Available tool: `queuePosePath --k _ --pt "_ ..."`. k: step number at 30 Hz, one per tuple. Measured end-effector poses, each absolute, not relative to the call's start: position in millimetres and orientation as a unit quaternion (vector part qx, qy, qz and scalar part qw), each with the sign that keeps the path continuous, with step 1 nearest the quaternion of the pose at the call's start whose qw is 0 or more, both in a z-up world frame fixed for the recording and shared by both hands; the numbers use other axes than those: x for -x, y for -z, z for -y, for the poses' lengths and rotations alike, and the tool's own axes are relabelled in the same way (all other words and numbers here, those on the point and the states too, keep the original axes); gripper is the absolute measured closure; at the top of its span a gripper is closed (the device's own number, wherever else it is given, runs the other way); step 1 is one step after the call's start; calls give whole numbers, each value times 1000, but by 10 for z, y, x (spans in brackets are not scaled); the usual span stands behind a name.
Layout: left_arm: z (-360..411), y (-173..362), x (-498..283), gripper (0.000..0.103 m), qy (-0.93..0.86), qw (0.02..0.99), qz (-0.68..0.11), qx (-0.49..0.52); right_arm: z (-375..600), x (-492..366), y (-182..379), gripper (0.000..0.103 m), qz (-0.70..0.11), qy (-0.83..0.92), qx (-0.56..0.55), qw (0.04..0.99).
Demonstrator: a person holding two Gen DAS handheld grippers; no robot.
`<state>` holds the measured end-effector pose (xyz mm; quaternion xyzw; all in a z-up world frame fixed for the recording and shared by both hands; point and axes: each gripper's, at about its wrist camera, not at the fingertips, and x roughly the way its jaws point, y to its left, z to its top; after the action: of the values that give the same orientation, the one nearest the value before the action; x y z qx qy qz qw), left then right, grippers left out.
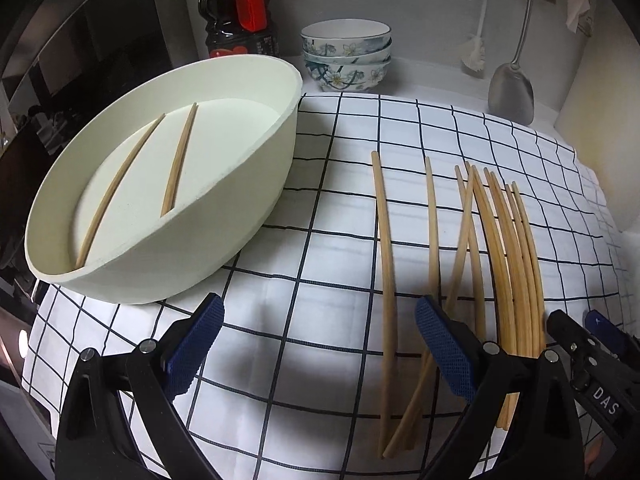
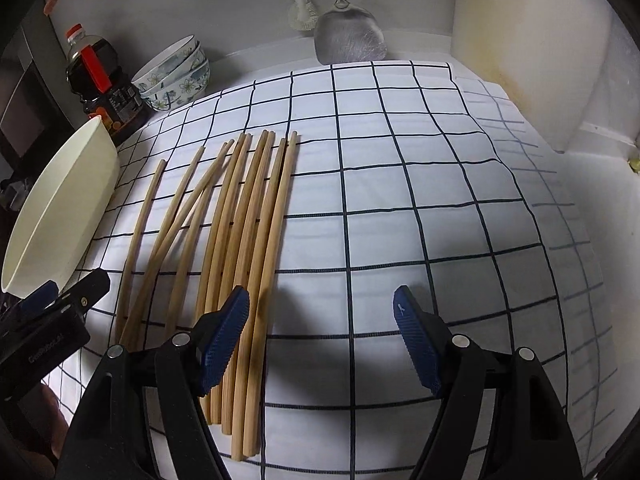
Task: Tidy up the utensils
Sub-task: 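Close the left tool on a chopstick while the right tool grasps another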
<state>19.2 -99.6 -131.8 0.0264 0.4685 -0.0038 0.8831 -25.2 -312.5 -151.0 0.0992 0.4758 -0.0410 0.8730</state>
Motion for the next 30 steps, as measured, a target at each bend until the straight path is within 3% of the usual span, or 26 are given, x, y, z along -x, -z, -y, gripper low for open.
queuePosePath --k 30 --pt "1047 1531 -300 8 -7 866 -498 -48 3000 191 1609 32 -481 52 -37 874"
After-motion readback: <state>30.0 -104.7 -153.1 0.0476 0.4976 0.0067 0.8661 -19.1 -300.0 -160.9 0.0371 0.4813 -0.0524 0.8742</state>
